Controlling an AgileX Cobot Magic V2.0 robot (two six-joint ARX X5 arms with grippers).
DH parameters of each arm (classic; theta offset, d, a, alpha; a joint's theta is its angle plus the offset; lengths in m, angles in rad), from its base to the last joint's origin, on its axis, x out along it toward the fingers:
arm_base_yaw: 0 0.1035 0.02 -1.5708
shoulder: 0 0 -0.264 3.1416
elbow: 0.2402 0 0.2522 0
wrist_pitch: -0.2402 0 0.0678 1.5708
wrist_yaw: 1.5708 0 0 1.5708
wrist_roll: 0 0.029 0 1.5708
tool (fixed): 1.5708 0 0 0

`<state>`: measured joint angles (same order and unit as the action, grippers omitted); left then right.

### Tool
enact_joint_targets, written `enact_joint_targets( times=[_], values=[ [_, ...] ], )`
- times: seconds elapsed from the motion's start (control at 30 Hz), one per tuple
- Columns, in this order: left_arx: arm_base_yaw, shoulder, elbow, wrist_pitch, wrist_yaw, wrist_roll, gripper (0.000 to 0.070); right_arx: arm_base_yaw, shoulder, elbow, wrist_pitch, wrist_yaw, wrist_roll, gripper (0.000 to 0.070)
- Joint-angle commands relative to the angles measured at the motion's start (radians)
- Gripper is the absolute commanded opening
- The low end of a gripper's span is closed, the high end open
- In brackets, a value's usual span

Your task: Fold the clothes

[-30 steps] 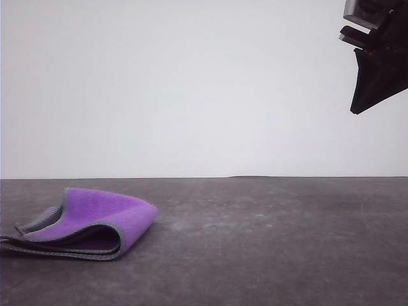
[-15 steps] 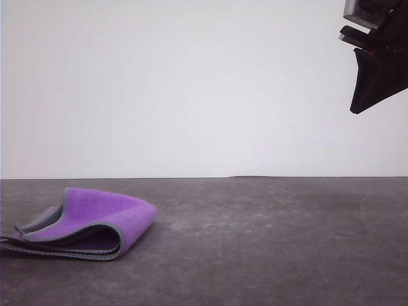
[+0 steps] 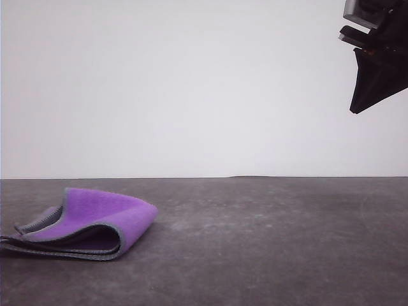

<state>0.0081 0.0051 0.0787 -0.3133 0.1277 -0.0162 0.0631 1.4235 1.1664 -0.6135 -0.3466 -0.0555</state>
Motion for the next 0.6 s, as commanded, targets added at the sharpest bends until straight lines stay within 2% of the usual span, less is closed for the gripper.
enact_joint_targets(
  times=[0.0,0.57],
  values=[
    [-0.002,-0.002,-0.020,-0.007,-0.009,-0.003,0.0017,-0.001,0.012,0.018,0.008,-0.003,-0.005,0.0007],
    [-0.002,0.000,-0.020,-0.007,-0.009,-0.003,0.0017,-0.001,0.012,0.018,0.009,-0.003,-0.005,0.0007]
  ],
)
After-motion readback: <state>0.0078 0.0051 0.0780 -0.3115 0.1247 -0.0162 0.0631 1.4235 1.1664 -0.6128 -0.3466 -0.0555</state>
